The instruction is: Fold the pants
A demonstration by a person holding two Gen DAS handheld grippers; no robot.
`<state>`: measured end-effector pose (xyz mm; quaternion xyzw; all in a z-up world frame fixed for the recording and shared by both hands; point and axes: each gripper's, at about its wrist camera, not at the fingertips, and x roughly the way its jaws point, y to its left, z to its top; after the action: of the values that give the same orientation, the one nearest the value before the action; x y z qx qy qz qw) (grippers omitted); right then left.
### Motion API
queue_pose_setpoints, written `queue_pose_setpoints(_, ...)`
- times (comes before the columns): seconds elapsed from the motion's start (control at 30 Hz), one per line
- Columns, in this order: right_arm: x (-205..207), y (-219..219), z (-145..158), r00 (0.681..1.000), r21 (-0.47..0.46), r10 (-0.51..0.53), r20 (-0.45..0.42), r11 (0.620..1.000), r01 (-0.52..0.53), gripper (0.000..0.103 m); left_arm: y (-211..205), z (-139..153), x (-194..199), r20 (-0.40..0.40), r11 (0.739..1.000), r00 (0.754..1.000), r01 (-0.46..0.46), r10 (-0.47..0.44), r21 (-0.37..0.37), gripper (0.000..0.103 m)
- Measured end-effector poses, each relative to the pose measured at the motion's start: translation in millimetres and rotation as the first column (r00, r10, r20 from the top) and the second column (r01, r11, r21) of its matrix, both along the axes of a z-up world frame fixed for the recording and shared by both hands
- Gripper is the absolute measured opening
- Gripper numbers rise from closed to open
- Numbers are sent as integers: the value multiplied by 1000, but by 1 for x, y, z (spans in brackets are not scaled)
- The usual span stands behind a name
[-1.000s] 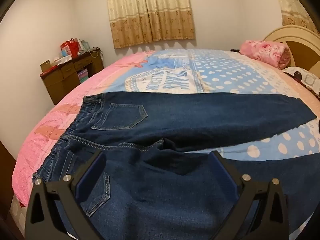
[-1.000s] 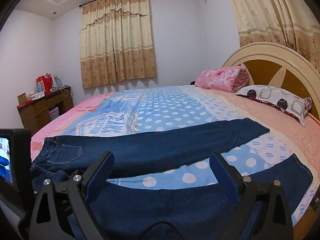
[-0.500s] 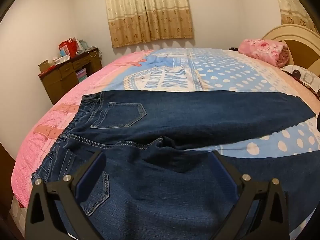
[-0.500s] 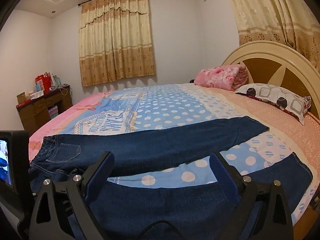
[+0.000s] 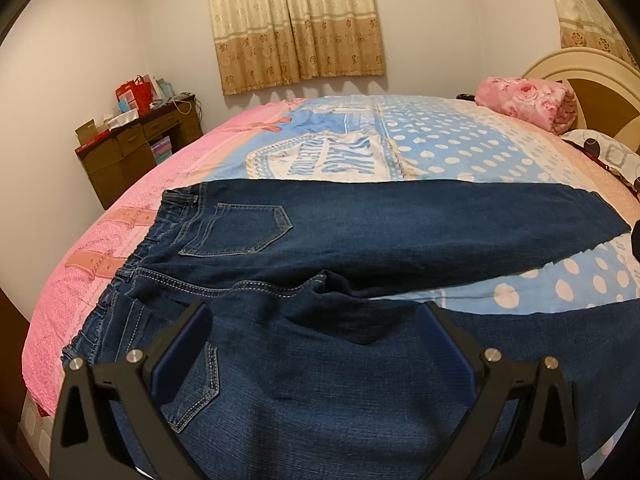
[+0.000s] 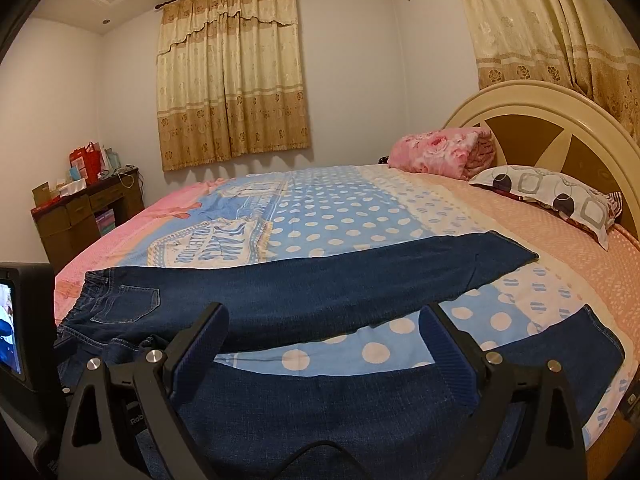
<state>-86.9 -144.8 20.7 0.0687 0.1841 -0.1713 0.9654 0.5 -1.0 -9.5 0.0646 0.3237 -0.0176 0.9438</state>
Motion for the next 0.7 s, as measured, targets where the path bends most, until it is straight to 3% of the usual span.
queue_pose_setpoints(0.7,6,-2,-2,999,-1,-13,-50,1000,13,97,0,-1,0,-4,1000,1000,2,-2,-1,103)
